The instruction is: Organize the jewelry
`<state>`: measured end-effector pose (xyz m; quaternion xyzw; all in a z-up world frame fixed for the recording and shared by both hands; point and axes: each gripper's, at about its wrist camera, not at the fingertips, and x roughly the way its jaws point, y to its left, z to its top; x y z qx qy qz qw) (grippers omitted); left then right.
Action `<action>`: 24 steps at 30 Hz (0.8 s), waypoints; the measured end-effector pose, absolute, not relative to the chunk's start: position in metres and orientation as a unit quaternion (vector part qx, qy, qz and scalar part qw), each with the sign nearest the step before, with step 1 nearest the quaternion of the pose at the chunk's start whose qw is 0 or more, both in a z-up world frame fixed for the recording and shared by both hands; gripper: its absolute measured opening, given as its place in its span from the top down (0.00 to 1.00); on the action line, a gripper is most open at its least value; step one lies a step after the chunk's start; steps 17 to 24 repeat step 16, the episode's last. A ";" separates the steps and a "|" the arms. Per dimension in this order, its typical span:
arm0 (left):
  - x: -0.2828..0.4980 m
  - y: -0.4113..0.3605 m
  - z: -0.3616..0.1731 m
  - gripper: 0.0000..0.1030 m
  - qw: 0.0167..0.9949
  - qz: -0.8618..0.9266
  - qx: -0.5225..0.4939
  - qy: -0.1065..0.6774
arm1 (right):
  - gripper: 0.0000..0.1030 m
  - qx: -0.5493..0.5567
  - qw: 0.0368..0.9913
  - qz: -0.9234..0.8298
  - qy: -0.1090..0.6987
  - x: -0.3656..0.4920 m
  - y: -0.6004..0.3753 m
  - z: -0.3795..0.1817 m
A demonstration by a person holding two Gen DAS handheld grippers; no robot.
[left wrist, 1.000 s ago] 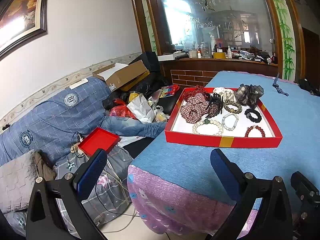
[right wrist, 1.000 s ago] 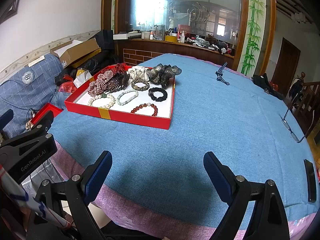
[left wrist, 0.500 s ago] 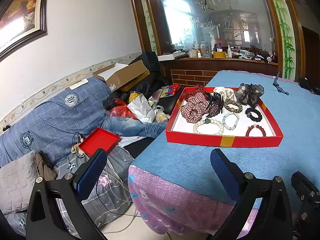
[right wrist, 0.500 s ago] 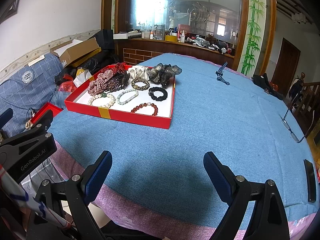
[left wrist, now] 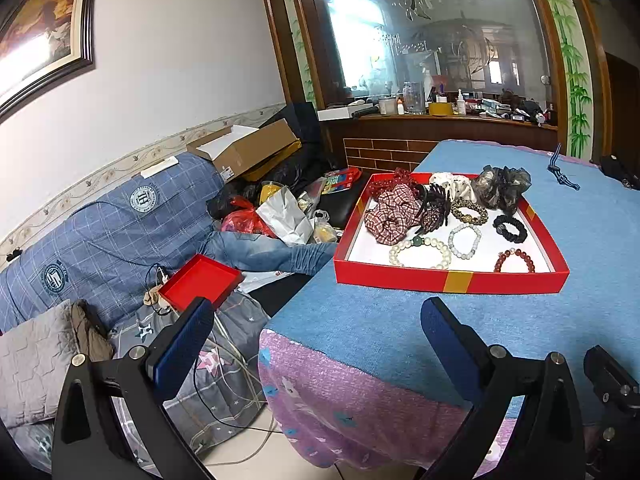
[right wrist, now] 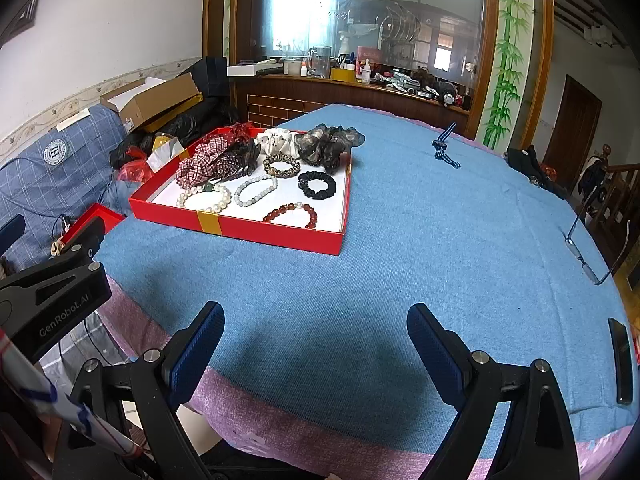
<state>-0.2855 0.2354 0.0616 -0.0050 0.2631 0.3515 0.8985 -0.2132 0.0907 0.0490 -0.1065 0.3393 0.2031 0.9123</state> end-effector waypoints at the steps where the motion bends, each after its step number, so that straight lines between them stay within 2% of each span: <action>1: -0.286 0.236 0.062 0.00 0.898 0.351 -0.005 0.263 | 0.08 -0.107 0.912 0.203 0.339 -0.213 0.091 0.049; 24: -0.275 0.208 0.069 0.00 0.912 0.326 0.037 0.247 | 0.08 -0.080 0.919 0.180 0.342 -0.196 0.063 0.056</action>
